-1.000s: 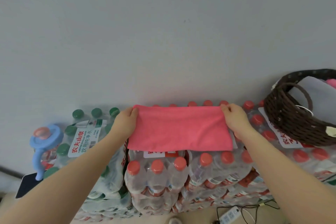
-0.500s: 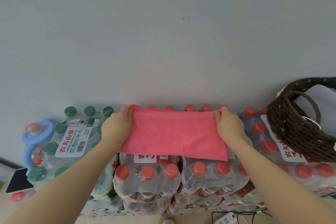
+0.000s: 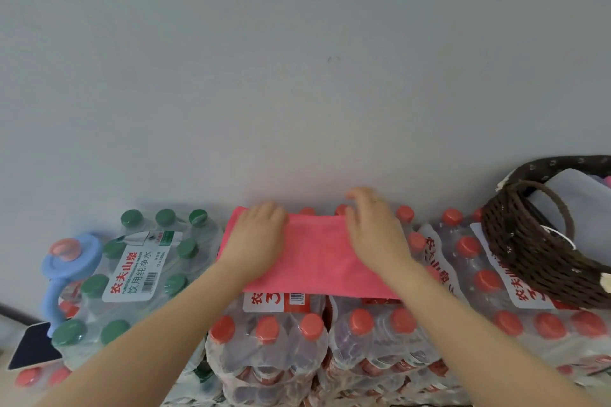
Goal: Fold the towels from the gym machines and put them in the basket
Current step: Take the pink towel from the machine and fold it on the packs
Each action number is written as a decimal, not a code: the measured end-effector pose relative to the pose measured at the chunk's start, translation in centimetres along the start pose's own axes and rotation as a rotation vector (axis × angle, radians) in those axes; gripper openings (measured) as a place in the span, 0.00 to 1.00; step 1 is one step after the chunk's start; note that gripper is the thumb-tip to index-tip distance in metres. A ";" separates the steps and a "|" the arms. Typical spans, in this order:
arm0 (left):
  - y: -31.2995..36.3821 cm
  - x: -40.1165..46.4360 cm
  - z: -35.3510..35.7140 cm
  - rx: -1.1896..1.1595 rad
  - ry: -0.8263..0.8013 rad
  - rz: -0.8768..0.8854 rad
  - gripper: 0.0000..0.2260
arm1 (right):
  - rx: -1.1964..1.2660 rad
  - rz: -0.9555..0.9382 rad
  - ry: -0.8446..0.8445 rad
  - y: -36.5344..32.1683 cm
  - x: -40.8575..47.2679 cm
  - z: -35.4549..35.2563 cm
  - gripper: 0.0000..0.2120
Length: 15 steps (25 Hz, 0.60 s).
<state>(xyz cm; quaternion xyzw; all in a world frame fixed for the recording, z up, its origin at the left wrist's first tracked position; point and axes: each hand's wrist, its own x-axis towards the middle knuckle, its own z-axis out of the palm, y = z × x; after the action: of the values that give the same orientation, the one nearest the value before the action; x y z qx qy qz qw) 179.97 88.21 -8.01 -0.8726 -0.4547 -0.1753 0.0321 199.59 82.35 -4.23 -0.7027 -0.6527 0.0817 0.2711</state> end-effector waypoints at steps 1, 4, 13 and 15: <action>1.1 0.1 0.4 -0.054 -0.032 0.106 0.12 | -0.006 -0.087 -0.109 -1.5 -0.5 1.1 0.20; 2.2 0.1 1.2 -0.129 -0.287 0.136 0.32 | -0.169 -0.111 -0.374 -2.1 -1.5 4.3 0.28; -0.3 -1.6 0.6 -0.007 -0.420 -0.289 0.58 | -0.289 0.259 -0.317 5.4 -3.1 1.4 0.30; 0.2 -1.5 0.5 0.005 -0.426 -0.324 0.52 | -0.266 0.370 -0.214 5.9 -3.9 1.0 0.27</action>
<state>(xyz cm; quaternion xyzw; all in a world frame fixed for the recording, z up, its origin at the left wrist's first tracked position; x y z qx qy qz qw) 179.49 87.02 -9.00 -0.8056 -0.5853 0.0106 -0.0907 203.72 78.86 -8.88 -0.8270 -0.5430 0.1173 0.0860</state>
